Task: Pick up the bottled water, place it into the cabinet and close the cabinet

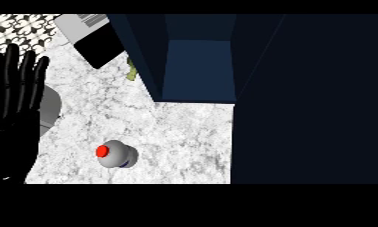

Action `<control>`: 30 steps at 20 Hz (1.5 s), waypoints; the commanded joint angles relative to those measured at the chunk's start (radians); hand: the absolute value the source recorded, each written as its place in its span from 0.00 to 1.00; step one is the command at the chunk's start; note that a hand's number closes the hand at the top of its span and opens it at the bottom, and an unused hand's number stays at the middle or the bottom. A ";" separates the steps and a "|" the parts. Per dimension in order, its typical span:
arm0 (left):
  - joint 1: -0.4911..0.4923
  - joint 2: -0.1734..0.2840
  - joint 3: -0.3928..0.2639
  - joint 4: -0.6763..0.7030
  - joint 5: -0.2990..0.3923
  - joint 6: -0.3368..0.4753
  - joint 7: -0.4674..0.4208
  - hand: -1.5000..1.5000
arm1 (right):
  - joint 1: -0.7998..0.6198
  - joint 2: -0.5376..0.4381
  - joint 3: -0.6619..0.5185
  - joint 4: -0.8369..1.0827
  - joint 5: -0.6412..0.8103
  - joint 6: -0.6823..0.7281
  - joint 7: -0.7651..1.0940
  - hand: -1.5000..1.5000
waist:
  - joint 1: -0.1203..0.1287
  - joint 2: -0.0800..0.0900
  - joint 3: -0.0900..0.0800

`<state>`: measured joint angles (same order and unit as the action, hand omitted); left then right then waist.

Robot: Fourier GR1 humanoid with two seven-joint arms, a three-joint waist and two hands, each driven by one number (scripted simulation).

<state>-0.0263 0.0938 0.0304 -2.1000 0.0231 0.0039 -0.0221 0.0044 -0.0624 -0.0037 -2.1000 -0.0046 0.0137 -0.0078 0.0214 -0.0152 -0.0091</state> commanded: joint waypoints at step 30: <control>0.874 0.006 -0.914 -0.341 -0.317 0.672 -0.224 0.00 | 0.647 -0.079 0.031 -0.497 -0.285 0.263 0.109 0.00 | -0.024 0.004 0.010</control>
<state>0.8139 0.0856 -0.8038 -2.4253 -0.1777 0.6311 -0.1759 0.5670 -0.1205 0.0569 -2.4278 -0.1967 0.2547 0.0584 0.0030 -0.0124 0.0012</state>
